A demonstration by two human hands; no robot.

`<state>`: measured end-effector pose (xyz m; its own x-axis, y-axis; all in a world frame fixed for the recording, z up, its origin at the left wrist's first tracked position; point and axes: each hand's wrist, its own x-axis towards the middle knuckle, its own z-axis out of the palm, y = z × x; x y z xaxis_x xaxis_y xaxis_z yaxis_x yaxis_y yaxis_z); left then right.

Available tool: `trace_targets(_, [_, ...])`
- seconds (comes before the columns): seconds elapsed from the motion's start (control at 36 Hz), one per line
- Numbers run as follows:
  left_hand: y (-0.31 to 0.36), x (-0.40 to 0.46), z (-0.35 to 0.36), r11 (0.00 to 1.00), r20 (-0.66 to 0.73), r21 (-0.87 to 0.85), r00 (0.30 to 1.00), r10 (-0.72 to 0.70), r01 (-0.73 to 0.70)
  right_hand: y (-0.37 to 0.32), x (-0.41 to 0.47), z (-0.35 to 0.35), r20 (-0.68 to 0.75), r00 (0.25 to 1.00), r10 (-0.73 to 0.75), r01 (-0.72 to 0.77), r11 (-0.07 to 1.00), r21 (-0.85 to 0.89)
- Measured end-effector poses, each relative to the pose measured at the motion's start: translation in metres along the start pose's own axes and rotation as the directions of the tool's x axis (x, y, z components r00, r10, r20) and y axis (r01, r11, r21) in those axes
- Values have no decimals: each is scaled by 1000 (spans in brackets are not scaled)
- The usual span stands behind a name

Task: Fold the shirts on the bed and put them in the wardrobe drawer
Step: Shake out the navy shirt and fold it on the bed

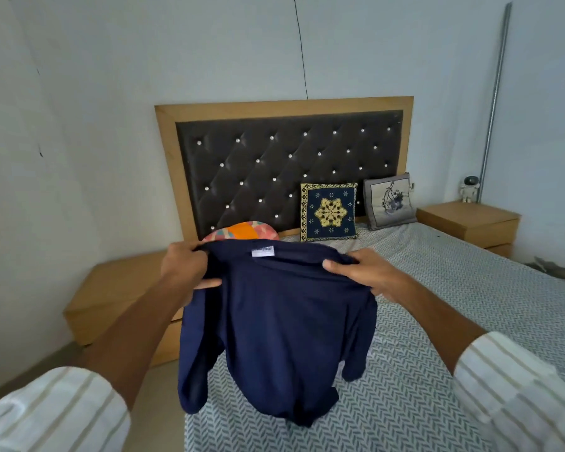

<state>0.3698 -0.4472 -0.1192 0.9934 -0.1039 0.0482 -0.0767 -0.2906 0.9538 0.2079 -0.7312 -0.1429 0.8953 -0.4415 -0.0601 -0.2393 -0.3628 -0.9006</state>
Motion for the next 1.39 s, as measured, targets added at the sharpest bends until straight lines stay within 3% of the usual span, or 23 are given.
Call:
trace_targets(0.06, [-1,1,-2,999,-35,13,999,32,-32,-1,-3,-9,144,990,11,-10,1000,-10])
trace_targets(0.14, [1,-3,-7,901,-61,378,965,256,-215,-2,-5,-21,236,972,-5,36,991,-126])
trace_targets(0.19, [3,-4,-12,836,32,452,942,333,-311,-3,0,-28,190,981,-33,78,969,-234])
trace_targets(0.33, [3,2,-21,797,300,461,914,274,-390,-4,14,-43,5,988,-154,146,922,-358])
trace_targets(0.44, [5,7,-16,603,323,608,855,407,-516,-10,20,-53,-111,973,-205,160,933,-321])
trace_targets(0.47, [7,8,-15,591,307,613,848,433,-524,-11,22,-56,-138,966,-217,168,940,-295])
trace_targets(0.53, [10,5,-15,675,242,550,868,435,-491,-10,24,-60,-169,959,-226,175,947,-270])
trace_targets(0.61, [7,8,-13,791,140,443,904,404,-422,-1,28,-67,-170,971,-170,128,963,-238])
trace_targets(0.67, [0,11,-9,802,104,400,892,440,-443,5,29,-69,-165,978,-129,89,969,-228])
trace_targets(0.72, [-7,11,-4,766,156,429,874,460,-479,10,29,-70,-167,981,-98,61,975,-213])
trace_targets(0.81, [-15,6,4,712,403,453,835,374,-537,16,30,-70,-132,991,-30,3,980,-200])
trace_targets(0.86, [-24,12,7,564,506,569,795,334,-599,21,29,-72,-98,995,19,-37,982,-185])
trace_targets(0.92, [-34,18,14,437,506,651,784,359,-620,26,27,-77,-38,997,61,-67,980,-186])
trace_targets(1.06, [-63,41,26,368,425,785,865,267,-498,45,32,-88,153,947,281,-210,907,-365])
trace_targets(1.14, [-76,54,38,311,386,847,900,201,-432,57,41,-83,165,898,408,-297,838,-458])
trace_targets(1.19, [-82,63,46,337,338,862,925,173,-379,65,52,-78,112,891,440,-357,832,-424])
trace_targets(1.25, [-88,73,54,534,240,807,966,94,-252,72,67,-72,36,894,446,-416,857,-303])
trace_targets(1.31, [-87,82,67,900,154,436,984,-93,17,76,82,-67,-34,885,464,-465,881,-88])
trace_targets(1.33, [-83,84,74,968,145,179,968,-205,178,76,89,-64,-48,880,473,-472,881,39])
trace_targets(1.39, [-71,92,86,923,171,-174,934,-314,342,68,101,-57,-51,879,474,-445,854,269])
